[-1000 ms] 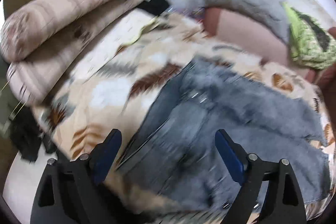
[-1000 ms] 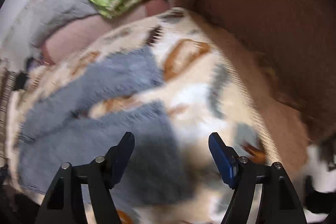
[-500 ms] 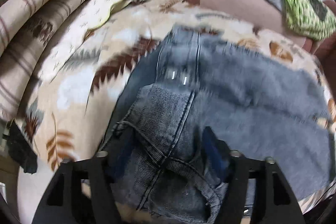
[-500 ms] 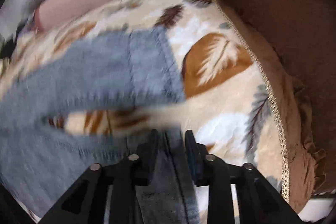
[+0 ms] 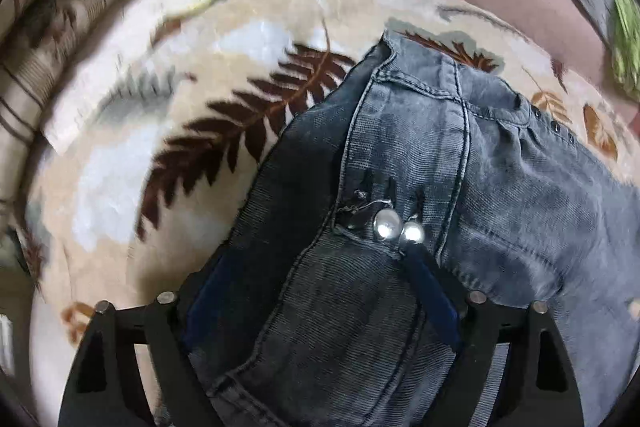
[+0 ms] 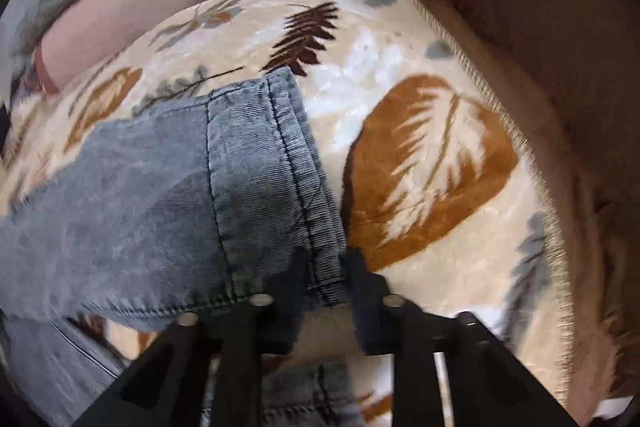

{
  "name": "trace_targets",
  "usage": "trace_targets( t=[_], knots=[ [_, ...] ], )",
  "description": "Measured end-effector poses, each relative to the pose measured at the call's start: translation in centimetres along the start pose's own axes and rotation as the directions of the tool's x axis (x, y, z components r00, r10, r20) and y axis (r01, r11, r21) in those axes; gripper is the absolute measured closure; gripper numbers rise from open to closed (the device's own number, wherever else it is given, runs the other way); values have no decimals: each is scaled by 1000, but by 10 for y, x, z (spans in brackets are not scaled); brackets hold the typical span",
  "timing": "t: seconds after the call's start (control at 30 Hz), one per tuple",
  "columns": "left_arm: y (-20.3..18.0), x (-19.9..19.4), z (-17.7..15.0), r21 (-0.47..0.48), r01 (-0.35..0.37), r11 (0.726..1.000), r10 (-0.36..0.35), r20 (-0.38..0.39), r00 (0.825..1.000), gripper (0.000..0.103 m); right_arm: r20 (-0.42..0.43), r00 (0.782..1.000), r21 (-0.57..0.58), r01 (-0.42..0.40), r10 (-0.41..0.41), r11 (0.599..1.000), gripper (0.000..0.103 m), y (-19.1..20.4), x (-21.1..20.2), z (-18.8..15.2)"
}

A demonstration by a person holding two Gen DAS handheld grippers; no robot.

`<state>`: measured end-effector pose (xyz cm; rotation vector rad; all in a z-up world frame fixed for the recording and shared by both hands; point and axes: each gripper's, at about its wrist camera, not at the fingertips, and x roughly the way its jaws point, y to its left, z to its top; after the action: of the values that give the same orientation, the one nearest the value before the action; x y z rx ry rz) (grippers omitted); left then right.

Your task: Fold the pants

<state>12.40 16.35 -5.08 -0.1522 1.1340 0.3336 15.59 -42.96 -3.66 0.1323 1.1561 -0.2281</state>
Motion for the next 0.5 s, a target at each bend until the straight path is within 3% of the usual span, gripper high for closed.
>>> trace_targets(
  t=[0.03, 0.13, 0.2, 0.23, 0.3, 0.33, 0.4, 0.5],
  knots=[
    [-3, -5, -1, 15, 22, 1000, -22, 1, 1000, 54, 5, 1000, -14, 16, -16, 1000, 85, 2, -3, -1],
    [-5, -30, -2, 26, 29, 999, -30, 62, 998, 57, 28, 999, -23, 42, -41, 999, 86, 5, -13, -5],
    [2, -44, 0, -2, 48, 999, -47, 94, 994, 36, 33, 998, -24, 52, -51, 998, 85, 4, -15, -10],
    [5, -48, 2, -15, 52, 999, -50, 96, 994, 16, 24, 998, -34, 61, -60, 998, 86, 2, -12, -12],
    [11, -57, 8, -45, 85, 995, -79, 125, 989, 12, -18, 999, -47, 27, -28, 999, 80, -6, -10, -22],
    [12, -58, 14, -43, 93, 995, -86, 130, 988, 12, -19, 1000, -47, 15, -16, 999, 73, -8, -10, -20],
    [10, -58, 32, -23, 89, 996, -85, 131, 988, 12, 17, 1000, 24, 9, -9, 1000, 24, -20, -20, -11],
    [1, -44, 63, -12, 110, 994, -107, 140, 984, 12, 118, 992, 98, -60, 48, 993, 23, -29, -37, 12]
  ],
)
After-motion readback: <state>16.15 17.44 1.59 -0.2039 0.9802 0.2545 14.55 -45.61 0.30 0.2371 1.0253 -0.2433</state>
